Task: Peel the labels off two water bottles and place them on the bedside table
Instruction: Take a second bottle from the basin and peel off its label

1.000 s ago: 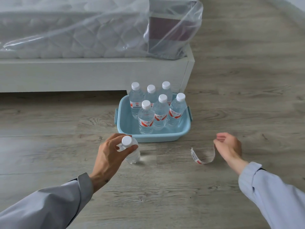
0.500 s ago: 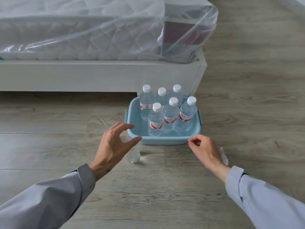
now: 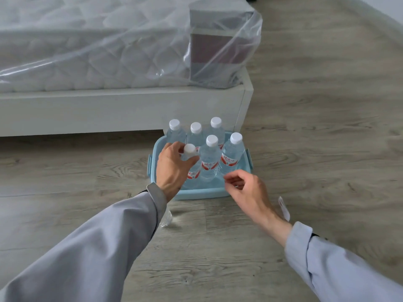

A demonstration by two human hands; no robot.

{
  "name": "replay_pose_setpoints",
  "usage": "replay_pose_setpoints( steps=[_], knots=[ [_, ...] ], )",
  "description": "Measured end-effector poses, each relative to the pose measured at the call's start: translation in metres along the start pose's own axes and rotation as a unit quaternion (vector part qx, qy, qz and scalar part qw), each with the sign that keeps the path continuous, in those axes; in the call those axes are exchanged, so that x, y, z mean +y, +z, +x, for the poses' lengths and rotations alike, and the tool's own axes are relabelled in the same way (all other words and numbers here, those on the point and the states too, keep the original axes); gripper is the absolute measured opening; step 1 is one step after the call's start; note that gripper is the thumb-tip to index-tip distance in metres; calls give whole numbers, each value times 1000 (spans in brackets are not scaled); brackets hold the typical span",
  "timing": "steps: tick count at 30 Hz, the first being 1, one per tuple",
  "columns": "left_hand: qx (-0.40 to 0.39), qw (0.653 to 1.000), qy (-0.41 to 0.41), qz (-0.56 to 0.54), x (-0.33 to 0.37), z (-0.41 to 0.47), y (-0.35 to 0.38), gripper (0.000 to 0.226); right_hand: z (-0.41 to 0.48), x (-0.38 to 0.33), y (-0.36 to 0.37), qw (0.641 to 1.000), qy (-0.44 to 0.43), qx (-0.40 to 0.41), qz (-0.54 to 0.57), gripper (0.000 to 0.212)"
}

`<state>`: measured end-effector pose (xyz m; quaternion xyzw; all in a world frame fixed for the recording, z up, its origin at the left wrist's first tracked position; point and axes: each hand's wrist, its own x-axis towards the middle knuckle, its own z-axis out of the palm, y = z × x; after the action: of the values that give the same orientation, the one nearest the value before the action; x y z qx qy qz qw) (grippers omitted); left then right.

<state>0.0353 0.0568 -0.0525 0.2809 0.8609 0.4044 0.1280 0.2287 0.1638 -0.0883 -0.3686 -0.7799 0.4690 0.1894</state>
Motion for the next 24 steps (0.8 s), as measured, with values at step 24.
replay_pose_setpoints(
  steps=[24],
  knots=[
    [-90,972,140,-167,68,-28,-132,25,7,-118,-18,977,-82,-131,148,45]
  ],
)
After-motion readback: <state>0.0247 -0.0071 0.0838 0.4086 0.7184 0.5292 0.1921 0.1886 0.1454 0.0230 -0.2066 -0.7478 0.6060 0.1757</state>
